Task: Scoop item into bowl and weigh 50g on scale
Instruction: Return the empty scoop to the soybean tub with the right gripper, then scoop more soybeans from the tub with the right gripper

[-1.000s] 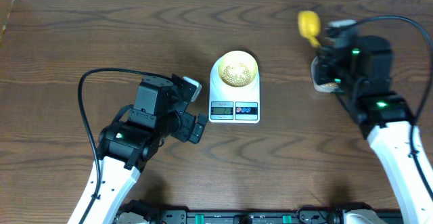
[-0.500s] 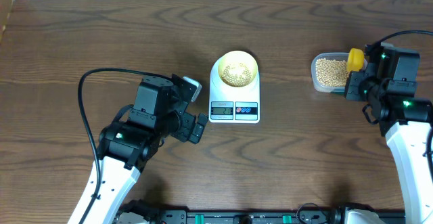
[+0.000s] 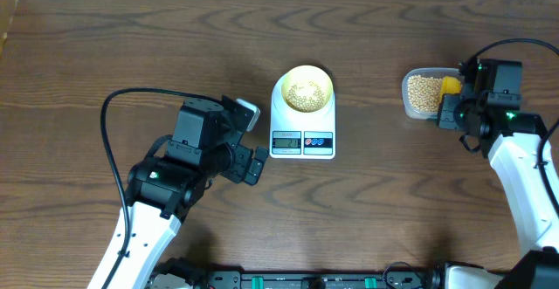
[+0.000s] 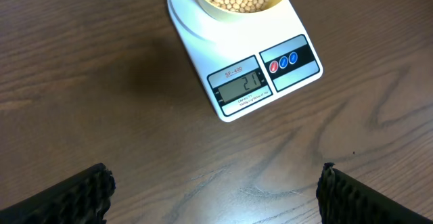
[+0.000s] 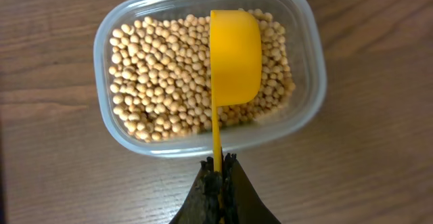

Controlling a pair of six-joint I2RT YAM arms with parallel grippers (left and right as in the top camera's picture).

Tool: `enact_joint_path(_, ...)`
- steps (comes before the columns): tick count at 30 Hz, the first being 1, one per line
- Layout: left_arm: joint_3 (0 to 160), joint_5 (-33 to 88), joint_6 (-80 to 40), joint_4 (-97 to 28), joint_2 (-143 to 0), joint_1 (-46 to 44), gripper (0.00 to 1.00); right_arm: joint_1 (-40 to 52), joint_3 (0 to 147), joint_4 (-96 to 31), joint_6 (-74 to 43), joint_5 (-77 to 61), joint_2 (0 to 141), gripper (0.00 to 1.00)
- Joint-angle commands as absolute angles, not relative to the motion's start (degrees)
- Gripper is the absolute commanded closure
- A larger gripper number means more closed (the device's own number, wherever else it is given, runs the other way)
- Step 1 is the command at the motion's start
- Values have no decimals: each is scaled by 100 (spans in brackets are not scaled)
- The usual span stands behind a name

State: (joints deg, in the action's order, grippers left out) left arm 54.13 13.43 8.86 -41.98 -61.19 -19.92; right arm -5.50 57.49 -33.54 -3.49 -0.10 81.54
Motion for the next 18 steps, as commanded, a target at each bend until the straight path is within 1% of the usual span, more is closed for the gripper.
enact_joint_path(1,5424,1389,899,-4198,-6136,-1968,2,-576,5719,-3271,-427,-392,8309,99)
enact_joint_path(6,5424,1389,899,-4198,-6136,-1968,2,-576,5719,-3229,-434,-958,8525,99)
enact_joint_path(12,5424,1389,899,-4198,-6136,-1968,2,-622,5719,-3194,-1037,-1022,8602,99)
enact_joint_path(18,5424,1389,899,-4198,-6136,-1968,2,-867,5719,-3173,-1223,-1697,8602,99)
